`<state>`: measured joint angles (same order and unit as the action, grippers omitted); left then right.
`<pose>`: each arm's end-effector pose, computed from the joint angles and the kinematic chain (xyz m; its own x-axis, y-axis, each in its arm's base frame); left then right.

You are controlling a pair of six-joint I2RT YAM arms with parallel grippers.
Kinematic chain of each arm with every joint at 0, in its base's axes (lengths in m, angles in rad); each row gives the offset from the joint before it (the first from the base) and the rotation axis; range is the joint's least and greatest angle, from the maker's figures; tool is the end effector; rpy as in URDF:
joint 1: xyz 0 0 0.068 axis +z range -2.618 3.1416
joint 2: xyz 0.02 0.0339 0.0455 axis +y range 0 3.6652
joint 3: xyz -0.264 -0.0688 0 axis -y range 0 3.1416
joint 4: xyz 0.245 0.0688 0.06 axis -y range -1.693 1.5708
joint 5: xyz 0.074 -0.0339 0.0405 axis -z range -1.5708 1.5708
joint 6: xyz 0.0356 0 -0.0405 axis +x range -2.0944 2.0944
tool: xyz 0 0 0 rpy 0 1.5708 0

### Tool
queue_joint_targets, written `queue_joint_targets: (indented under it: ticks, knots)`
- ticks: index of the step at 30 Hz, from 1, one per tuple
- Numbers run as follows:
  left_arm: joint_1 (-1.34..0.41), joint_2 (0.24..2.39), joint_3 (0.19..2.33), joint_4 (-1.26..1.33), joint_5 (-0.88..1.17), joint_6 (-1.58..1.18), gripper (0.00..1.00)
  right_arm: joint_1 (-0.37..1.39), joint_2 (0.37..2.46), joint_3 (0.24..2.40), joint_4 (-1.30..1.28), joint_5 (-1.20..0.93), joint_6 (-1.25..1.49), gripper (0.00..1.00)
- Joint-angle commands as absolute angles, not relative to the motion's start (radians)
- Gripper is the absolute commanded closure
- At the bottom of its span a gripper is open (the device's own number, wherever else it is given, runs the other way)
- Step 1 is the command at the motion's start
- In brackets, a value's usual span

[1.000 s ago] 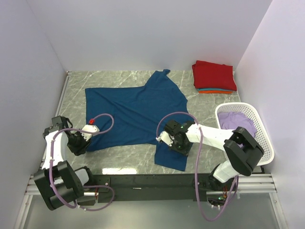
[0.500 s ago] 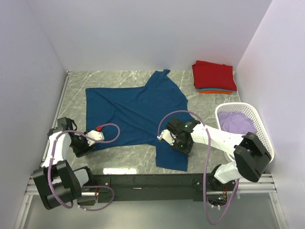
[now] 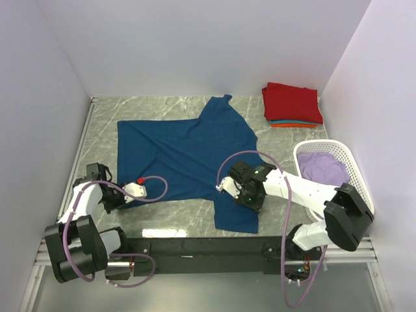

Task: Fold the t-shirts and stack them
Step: Fold the tshirt

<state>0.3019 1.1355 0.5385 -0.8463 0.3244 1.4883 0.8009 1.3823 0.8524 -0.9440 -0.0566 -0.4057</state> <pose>0.1549 0.0364 0.1579 -0.3203 0.8896 -0.3256 0.9238 0.3695 0.1007 0.1537 0.1614 0.1917 -0.3521 -0.9293 -0.1111 -0.9356 0.3529 0.0136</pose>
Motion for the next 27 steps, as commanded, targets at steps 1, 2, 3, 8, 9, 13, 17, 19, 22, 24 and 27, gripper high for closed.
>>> queue_joint_targets:
  ticks: [1, 2, 3, 8, 9, 13, 17, 19, 22, 24, 27]
  knots:
    - [0.299, 1.117, 0.514, -0.886, 0.304, 1.546, 0.87, 0.804, 1.324, 0.890, -0.989, -0.064, -0.403, 1.00]
    - [0.301, 1.094, 0.518, -0.908, 0.311, 1.548, 0.91, 0.802, 1.318, 0.893, -0.997, -0.072, -0.403, 1.00]
    - [0.299, 1.083, 0.532, -0.926, 0.316, 1.549, 0.93, 0.804, 1.310, 0.894, -1.002, -0.075, -0.402, 1.00]
    - [0.304, 1.039, 0.589, -1.024, 0.342, 1.545, 0.99, 0.804, 1.241, 0.900, -1.040, -0.106, -0.405, 1.00]
    - [0.304, 1.039, 0.612, -1.044, 0.348, 1.545, 0.99, 0.804, 1.227, 0.902, -1.043, -0.113, -0.405, 1.00]
    - [0.307, 1.054, 0.669, -1.112, 0.354, 1.540, 0.99, 0.804, 1.212, 0.907, -1.052, -0.107, -0.407, 1.00]
    - [0.311, 1.075, 0.707, -1.161, 0.348, 1.532, 0.99, 0.786, 1.197, 0.942, -1.072, -0.089, -0.428, 1.00]
    - [0.316, 1.083, 0.710, -1.161, 0.345, 1.536, 0.99, 0.770, 1.200, 0.977, -1.083, -0.087, -0.443, 1.00]
    - [0.316, 1.081, 0.684, -1.114, 0.347, 1.535, 0.94, 0.739, 1.207, 1.011, -1.095, -0.089, -0.465, 1.00]
    - [0.314, 1.071, 0.652, -1.076, 0.357, 1.531, 0.87, 0.729, 1.219, 1.026, -1.101, -0.086, -0.472, 1.00]
    - [0.314, 1.052, 0.623, -1.045, 0.360, 1.545, 0.59, 0.719, 1.227, 1.040, -1.108, -0.092, -0.480, 1.00]
